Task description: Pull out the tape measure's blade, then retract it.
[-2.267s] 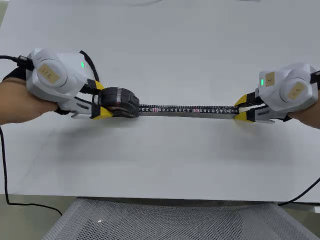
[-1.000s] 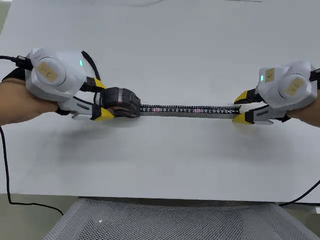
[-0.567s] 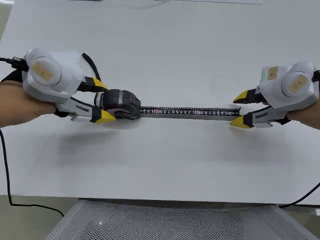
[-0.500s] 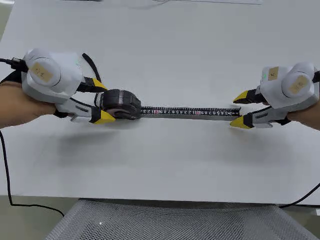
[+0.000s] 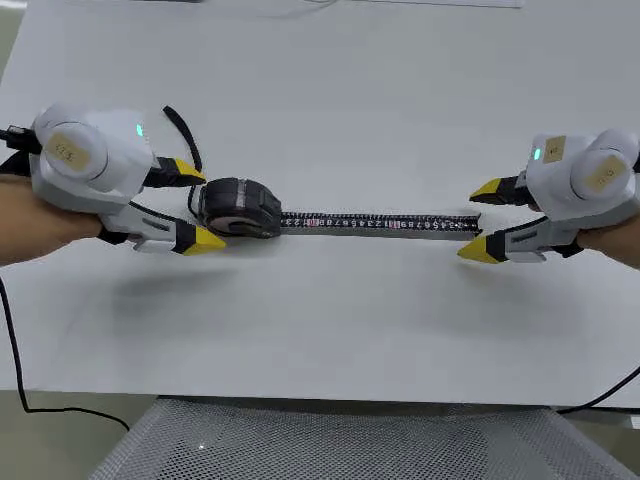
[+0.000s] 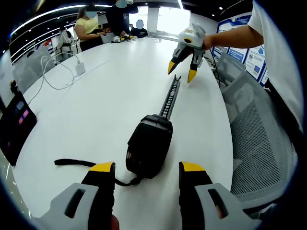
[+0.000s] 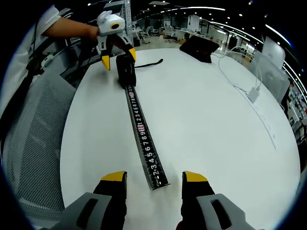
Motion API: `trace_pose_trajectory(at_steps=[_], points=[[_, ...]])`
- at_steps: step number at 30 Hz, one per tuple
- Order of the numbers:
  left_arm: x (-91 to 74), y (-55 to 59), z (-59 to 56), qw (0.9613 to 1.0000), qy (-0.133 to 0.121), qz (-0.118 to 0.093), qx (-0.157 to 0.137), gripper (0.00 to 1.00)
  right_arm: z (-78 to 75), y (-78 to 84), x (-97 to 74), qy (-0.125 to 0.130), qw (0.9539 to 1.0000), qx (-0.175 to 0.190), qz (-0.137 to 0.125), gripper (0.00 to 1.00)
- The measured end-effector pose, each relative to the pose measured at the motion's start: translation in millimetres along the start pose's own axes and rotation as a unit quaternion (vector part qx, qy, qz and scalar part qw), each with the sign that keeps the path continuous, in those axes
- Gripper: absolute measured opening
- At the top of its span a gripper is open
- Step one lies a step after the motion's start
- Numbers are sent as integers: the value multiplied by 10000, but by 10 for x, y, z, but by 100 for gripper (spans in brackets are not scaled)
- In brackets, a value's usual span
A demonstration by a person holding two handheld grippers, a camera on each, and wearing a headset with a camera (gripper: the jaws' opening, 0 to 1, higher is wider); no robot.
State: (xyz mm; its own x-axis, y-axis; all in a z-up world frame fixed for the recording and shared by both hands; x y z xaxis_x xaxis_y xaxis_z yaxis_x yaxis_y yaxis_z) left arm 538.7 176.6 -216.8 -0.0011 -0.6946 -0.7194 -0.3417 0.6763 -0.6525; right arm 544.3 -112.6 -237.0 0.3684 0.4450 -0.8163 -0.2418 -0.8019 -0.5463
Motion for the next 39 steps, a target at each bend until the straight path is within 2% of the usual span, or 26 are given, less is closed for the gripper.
trace_pose_trajectory(at_steps=[2,11,19,24,31,36,39], points=[[-29,-15,-5,9999,-88,-76,-44,54,-12,-45,-19,83,9997,170,-127,46],[-119,-49,-66,9982,-354,-400,-255,62,43,-50,-103,269,9988,353,-195,55],[-197,-83,-141,9953,-576,-680,-390,68,115,-84,-197,505,9947,790,-426,61],[-266,-85,-163,9923,-721,-867,-502,71,156,-103,-266,670,9922,903,-546,65],[-323,-81,-246,9897,-842,-983,-613,76,202,-148,-399,842,9889,1020,-674,68],[-363,-93,-283,9864,-1014,-1118,-648,78,238,-182,-507,990,9853,1134,-804,71],[-396,-85,-307,9831,-1126,-1238,-737,79,275,-169,-556,1062,9834,1196,-851,72]])
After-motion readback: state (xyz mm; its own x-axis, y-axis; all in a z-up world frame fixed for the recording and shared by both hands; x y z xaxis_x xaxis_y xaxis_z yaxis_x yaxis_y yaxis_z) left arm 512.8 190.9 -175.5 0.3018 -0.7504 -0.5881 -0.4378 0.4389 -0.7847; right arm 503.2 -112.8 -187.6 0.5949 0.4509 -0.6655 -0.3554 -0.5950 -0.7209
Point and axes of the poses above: the centre of the closed fingertips' face, and the gripper's own axes: x roughly forward along the fingers, z roughly to its left, y roughly out of its underside, the point moved 1 cm from there along -x, roughly backward along the fingers, and after that the axes turned 14 degrees about y, right-handed, at the moved point
